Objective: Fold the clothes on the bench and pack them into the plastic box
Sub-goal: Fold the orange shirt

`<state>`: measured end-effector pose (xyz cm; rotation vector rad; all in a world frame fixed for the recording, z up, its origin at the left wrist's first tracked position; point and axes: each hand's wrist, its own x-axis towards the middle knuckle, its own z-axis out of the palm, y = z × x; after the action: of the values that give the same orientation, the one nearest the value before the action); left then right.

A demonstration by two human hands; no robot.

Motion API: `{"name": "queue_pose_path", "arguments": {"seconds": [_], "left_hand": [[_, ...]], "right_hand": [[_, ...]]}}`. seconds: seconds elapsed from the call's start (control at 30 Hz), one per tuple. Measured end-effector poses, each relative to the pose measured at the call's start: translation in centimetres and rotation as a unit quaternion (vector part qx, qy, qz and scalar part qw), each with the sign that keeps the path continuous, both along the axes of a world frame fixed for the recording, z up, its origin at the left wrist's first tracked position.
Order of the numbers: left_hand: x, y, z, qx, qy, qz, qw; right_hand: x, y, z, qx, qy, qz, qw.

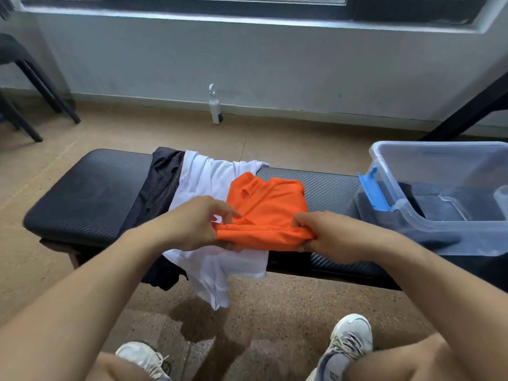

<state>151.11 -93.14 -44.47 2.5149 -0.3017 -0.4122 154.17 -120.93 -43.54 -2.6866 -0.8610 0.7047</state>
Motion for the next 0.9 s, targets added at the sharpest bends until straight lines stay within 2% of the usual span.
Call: {"name": "queue_pose_path", "arguments": {"seconds": [0.2, 0.3, 0.4, 0.53, 0.7, 0.8, 0.9], "left_hand": [[-0.6, 0.2, 0.5, -0.022, 0.121, -0.009, 0.992], [-0.3, 0.2, 0.3, -0.089, 0.148, 0.027, 0.985], [0.4, -0.3, -0.2, -0.159, 0.102, 0.092, 0.978], [1.8, -0.3, -1.1, -0.164, 0.023, 0.159, 0.973], [3.8, -0.5, -3.5, -0.066, -0.056, 0.202, 0.976], [4.4, -0.8, -4.3, -0.031, -0.056, 0.205, 0.977], [4.7, -0.9, -4.4, -0.035, -0.042, 0.199, 0.978]], "right_hand": [[0.3, -1.2, 0.2, 0.049, 0.092, -0.002, 0.995], [0.6, -1.4, 0.0, 0.083, 0.108, -0.037, 0.99], [1.3, -1.1, -0.3, 0.152, 0.074, -0.111, 0.979], [2.6, -0.2, -1.0, 0.213, -0.007, -0.207, 0.955], [3.9, 0.7, -2.8, 0.141, -0.038, -0.24, 0.96], [4.4, 1.2, -3.3, 0.083, -0.04, -0.229, 0.969], [4.5, 1.9, -3.1, 0.087, -0.023, -0.216, 0.972]]}}
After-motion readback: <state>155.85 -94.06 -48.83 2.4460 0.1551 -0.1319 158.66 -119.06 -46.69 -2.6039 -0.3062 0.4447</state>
